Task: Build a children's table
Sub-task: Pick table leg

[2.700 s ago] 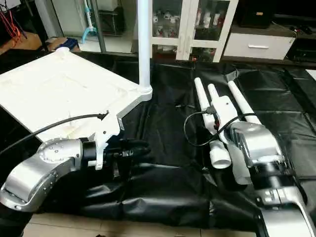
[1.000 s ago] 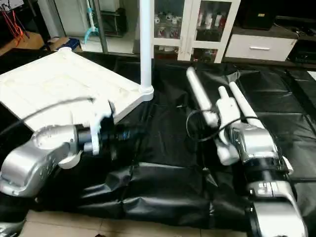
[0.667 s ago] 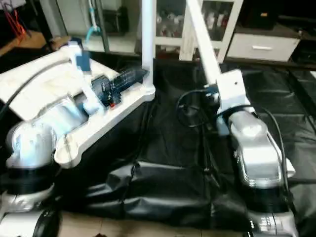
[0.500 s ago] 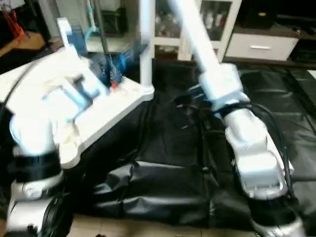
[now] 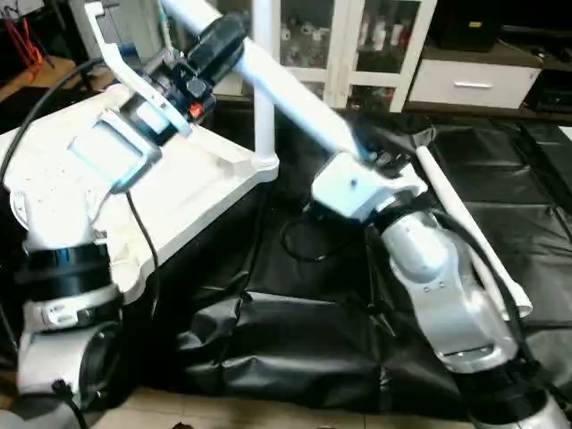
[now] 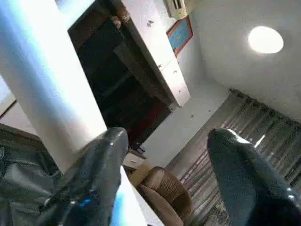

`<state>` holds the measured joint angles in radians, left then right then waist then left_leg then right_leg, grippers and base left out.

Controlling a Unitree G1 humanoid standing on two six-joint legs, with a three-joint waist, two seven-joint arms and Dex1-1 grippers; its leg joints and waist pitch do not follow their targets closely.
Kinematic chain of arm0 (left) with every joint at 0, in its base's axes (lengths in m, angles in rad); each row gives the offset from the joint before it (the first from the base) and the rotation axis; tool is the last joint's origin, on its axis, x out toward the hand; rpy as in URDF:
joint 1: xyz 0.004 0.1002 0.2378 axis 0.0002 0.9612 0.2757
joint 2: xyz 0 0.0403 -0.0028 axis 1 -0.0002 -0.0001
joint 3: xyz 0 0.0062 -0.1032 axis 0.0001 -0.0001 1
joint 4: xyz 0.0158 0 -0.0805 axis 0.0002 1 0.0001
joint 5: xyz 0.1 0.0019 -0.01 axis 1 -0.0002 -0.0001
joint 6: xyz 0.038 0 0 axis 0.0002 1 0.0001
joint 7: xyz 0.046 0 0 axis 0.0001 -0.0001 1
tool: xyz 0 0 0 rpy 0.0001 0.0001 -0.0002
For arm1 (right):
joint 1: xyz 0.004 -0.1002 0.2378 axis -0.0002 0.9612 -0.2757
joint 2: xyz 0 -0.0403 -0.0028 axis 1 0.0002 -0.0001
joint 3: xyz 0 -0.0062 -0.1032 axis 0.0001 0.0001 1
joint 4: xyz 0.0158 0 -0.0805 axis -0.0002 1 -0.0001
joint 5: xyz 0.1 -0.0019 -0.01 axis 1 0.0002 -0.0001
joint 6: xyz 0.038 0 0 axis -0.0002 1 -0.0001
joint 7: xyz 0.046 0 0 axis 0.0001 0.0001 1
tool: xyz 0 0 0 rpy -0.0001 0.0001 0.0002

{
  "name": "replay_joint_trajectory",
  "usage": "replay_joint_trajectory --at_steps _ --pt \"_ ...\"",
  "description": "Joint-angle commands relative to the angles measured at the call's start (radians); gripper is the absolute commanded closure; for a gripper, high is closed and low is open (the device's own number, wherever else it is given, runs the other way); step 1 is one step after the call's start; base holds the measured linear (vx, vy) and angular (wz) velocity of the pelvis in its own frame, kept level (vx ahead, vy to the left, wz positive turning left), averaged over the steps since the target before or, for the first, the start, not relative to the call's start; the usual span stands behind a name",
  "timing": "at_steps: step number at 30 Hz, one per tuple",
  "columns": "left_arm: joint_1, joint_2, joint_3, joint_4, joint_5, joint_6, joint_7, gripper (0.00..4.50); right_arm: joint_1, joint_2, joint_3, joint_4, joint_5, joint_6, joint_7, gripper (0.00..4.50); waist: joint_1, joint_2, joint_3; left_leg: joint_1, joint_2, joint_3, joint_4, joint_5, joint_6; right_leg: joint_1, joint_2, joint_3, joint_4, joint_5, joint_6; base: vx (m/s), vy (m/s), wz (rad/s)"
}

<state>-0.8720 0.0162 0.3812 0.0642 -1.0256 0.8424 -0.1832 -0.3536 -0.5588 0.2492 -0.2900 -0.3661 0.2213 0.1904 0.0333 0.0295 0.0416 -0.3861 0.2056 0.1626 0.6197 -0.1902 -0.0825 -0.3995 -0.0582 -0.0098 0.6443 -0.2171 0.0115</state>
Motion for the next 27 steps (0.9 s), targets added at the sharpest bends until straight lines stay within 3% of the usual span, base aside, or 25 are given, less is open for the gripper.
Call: replay_joint_trajectory --at_steps 1,14,27 --pt "-0.004 0.018 0.026 0.024 0.025 -0.017 0.042 1.09 -0.024 0.006 -0.01 -0.022 -0.008 -0.059 -0.016 2.7 -0.002 -0.011 -0.064 0.015 -0.008 0.007 -0.054 -0.093 0.01 0.064 -0.027 0.024 -0.07 0.08 -0.189 0.0 0.0 0.0" --pt "0.017 0.053 -0.024 0.028 0.05 0.003 0.035 0.03 -0.053 0.022 -0.079 0.033 -0.045 -0.032 -0.054 2.7 -0.004 -0.004 -0.064 0.018 -0.009 0.007 -0.054 -0.094 0.0 0.063 -0.025 0.024 -0.068 0.088 -0.188 0.0 0.0 0.0" --pt "-0.02 0.042 -0.006 0.038 0.049 -0.061 0.031 0.0 -0.033 0.07 -0.019 0.011 -0.064 -0.026 -0.009 2.7 -0.006 -0.003 -0.064 0.017 -0.008 0.007 -0.054 -0.099 0.006 0.064 -0.027 0.023 -0.068 0.101 -0.202 0.0 0.0 0.0"
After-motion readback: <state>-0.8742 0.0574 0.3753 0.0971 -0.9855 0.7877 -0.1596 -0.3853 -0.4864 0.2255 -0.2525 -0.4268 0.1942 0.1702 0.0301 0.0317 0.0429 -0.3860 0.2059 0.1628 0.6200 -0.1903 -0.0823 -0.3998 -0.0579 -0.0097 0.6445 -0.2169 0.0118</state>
